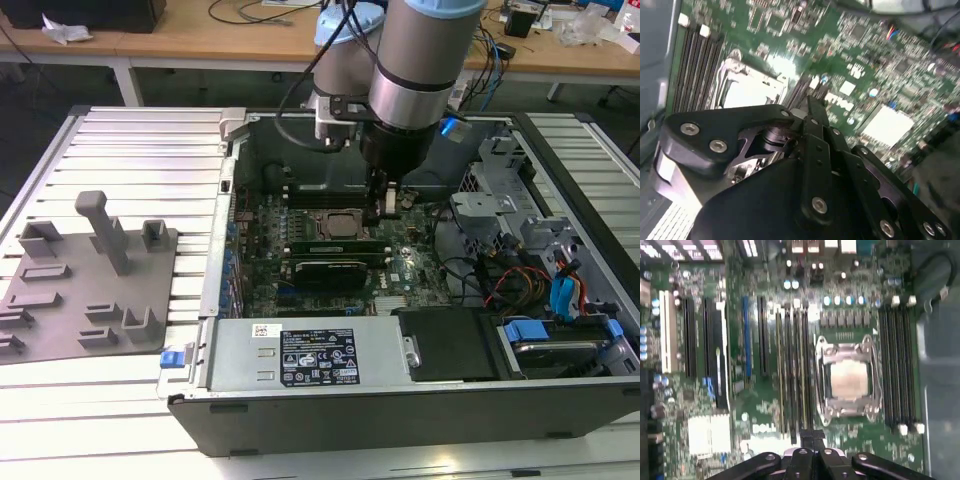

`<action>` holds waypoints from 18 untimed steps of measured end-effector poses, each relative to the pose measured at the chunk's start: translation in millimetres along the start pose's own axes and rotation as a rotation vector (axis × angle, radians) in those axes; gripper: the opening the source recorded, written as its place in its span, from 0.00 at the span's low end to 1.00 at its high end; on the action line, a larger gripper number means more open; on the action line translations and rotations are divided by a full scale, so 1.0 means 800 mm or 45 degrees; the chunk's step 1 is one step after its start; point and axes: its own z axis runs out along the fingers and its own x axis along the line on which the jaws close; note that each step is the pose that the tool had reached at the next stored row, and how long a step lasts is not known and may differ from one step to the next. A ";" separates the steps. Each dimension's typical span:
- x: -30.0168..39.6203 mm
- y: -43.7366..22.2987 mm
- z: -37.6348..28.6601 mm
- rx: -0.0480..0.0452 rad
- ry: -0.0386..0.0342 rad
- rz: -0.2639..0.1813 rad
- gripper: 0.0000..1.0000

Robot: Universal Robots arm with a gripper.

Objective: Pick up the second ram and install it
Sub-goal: 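Press down the second ram until it locks into place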

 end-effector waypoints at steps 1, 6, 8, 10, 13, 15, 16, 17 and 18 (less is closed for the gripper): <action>-0.0009 -0.0203 0.0023 -0.005 0.0005 0.000 0.11; -0.0011 -0.0297 0.0070 -0.006 0.0005 0.001 0.11; -0.0010 -0.0316 0.0088 -0.007 0.0005 0.000 0.11; 0.0024 -0.0314 0.0098 -0.007 0.0004 0.001 0.11; 0.0068 -0.0036 0.0135 -0.007 -0.0084 0.000 0.11; 0.0075 0.0025 0.0178 -0.008 -0.0096 -0.007 0.11; 0.0080 0.0059 0.0236 -0.009 -0.0092 -0.025 0.11; 0.0084 0.0060 0.0299 -0.010 -0.0089 -0.034 0.11; 0.0084 0.0058 0.0354 -0.010 -0.0090 -0.035 0.11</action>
